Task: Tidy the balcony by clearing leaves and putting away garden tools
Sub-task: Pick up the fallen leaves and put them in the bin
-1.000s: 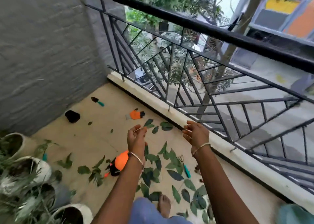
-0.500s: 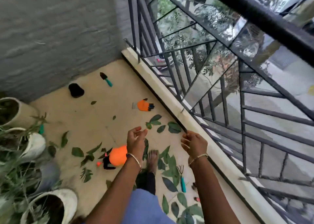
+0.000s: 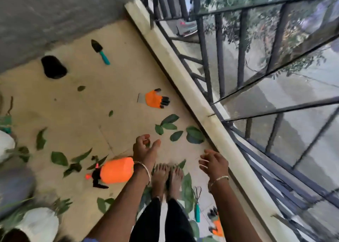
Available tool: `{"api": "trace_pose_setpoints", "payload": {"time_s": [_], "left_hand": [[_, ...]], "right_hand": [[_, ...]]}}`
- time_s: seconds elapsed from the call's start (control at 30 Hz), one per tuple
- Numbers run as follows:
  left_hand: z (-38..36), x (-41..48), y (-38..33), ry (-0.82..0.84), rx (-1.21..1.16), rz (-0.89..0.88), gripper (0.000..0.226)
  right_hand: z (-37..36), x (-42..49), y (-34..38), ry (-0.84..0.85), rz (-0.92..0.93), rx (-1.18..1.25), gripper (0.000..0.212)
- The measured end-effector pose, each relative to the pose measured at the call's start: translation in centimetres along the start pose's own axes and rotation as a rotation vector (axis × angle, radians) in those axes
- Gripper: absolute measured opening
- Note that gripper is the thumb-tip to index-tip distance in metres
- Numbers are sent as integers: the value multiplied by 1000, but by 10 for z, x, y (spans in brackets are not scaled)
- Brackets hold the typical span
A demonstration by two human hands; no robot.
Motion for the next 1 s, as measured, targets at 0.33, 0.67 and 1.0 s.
{"api": "trace_pose_setpoints", "payload": {"time_s": [0.33,0.67,1.0], "left_hand": [[-94,206,132,120,520,196,90],[-163,361,190,104,754,161,118],[-189,397,188,-45,1027,-193,52]], "right_hand": [[-15,257,-128,5,-127,-466,57],[-25,407,-187,-22,-144,-890,146],[-47,429,-202,-223,19,-1167,120]]}}
Point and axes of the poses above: each hand's wrist, its own x-axis towards the middle knuckle, its own z-axis out of the back of the hand, y = z × x, the point moved 5 cm from there along x, towards the middle knuckle, and after that the axes turned 15 degrees about y, right-handed, at the moved point
